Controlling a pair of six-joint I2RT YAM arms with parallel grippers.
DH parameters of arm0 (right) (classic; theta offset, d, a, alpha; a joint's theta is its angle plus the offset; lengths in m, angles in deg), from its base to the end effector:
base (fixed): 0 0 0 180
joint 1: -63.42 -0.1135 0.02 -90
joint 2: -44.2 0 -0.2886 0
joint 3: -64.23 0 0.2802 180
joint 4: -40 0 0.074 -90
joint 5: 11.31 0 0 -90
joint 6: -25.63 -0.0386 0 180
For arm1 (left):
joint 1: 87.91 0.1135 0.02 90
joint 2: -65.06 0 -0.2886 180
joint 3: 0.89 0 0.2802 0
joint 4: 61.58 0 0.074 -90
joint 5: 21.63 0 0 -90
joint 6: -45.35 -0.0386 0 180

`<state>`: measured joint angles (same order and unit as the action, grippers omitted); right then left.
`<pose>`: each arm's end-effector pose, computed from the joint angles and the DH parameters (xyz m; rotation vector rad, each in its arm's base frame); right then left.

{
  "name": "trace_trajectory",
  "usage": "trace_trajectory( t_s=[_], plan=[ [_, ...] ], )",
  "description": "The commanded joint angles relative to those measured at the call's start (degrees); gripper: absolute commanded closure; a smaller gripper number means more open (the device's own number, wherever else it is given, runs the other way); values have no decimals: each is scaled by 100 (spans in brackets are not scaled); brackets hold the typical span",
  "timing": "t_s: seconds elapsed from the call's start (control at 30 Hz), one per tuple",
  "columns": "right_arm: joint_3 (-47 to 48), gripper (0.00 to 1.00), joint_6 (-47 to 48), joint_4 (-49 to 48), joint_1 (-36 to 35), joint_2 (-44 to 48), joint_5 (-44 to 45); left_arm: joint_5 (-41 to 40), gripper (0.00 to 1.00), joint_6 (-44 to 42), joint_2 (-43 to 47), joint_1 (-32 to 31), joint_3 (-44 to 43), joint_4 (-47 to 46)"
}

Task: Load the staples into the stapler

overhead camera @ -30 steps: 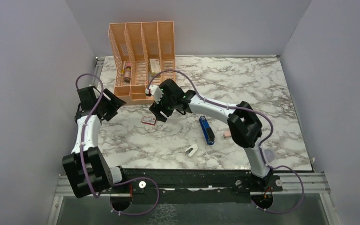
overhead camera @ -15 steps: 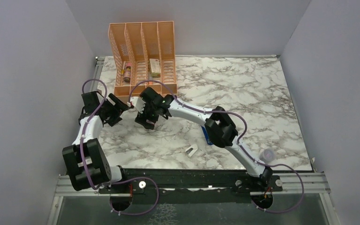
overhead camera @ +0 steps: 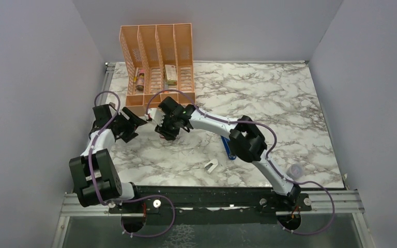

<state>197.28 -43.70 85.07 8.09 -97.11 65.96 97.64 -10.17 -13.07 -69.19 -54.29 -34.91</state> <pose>0.3282 0.4895 0.1641 -1.6417 1.9484 0.5225 0.2734 0.0727 0.1946 -0.8943 2.2849 -0.7493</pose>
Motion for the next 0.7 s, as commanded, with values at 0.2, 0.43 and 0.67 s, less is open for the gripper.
trace_trajectory(
  t_s=[0.2,0.43,0.67],
  plan=[
    [-3012,62,1322,-649,339,1774,-732,1002,21,293,-272,-1039,458,-935],
    [-3187,43,1464,-593,418,1851,-710,1241,29,945,-572,-1727,831,-2216],
    [-2870,45,1421,-382,419,1590,-703,1390,38,1228,-1176,-1942,830,-2711]
  ],
)
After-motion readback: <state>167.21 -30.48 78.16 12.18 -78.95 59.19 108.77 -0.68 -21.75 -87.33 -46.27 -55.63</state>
